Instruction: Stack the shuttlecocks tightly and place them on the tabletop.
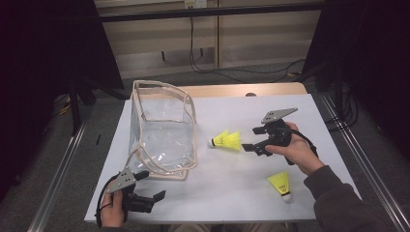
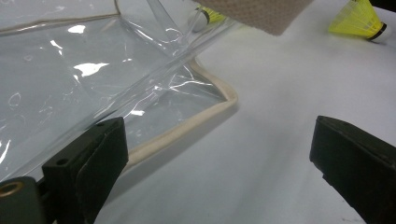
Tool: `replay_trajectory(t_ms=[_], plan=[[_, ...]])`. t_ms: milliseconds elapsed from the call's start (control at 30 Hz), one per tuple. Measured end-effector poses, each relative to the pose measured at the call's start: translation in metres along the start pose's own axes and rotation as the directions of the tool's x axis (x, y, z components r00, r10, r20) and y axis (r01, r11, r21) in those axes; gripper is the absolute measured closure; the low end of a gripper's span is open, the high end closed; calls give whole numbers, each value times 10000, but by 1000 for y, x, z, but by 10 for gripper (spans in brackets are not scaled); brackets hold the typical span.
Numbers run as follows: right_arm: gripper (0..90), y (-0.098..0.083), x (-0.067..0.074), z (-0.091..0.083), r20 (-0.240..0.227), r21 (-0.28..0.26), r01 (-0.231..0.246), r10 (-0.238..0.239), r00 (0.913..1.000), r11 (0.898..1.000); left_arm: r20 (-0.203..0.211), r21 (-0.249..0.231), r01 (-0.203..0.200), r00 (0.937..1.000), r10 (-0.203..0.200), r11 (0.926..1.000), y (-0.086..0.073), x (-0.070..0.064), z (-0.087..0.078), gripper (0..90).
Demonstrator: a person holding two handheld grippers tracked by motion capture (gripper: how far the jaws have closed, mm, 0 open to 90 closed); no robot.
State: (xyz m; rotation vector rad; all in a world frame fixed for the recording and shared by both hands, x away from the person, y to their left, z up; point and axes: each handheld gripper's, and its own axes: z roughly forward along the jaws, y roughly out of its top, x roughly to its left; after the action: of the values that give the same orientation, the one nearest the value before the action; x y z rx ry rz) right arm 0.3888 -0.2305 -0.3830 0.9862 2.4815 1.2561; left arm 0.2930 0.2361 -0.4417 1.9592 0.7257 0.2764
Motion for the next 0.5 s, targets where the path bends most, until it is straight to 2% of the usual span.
replay_trajectory(t_ms=[233,500], plan=[[142,-2,4,-8,29,-139,96,-95,10000,9999,18,-57,-49,10000,49,10000,0,0,1,36],[148,-7,6,-16,-28,-60,53,-53,10000,10000,44,-37,-13,10000,13,10000,0,0,0,38]])
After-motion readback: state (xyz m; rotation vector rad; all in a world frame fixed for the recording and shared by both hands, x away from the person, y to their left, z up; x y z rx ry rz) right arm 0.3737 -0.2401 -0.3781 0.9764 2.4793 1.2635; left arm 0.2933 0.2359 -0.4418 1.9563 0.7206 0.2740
